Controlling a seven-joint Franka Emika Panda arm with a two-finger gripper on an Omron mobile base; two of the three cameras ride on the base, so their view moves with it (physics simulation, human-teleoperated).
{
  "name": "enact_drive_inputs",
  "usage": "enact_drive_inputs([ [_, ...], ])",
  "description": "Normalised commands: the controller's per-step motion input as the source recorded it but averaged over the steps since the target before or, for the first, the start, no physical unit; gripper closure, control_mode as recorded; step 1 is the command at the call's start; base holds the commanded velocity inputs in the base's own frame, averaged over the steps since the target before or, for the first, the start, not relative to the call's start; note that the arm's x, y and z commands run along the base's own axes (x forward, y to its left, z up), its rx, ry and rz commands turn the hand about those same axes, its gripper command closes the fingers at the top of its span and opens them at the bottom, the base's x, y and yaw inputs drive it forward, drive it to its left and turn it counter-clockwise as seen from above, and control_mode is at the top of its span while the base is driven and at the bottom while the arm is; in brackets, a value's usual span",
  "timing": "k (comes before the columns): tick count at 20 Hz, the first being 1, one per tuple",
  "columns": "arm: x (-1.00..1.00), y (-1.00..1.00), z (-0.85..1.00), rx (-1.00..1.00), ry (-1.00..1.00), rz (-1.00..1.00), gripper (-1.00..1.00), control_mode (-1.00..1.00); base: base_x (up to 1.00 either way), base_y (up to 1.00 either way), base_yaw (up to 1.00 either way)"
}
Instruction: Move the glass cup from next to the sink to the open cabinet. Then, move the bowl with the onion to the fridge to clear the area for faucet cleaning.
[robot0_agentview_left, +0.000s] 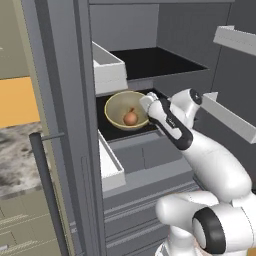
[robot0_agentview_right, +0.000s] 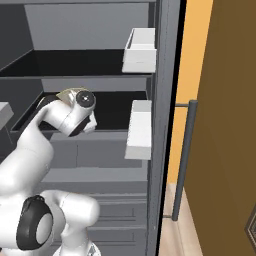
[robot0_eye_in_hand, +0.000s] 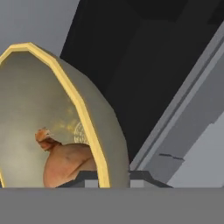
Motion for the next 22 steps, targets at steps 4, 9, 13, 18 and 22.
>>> enact_drive_inputs([
  [4,0.05,0.0,-0.16,0.0,0.12,-0.04,1.0,-1.0,0.0,0.0,0.0],
  [9,0.38,0.0,-0.17,0.0,0.1,-0.09,1.0,-1.0,0.0,0.0,0.0],
  [13,0.71,0.0,0.0,0.0,0.09,-0.21,1.0,-1.0,0.0,0.0,0.0],
  [18,0.63,0.0,-0.09,0.01,0.09,-0.19,1.0,-1.0,0.0,0.0,0.0],
  [22,0.3,-0.03,-0.48,0.06,0.17,-0.18,1.0,-1.0,0.0,0.0,0.0],
])
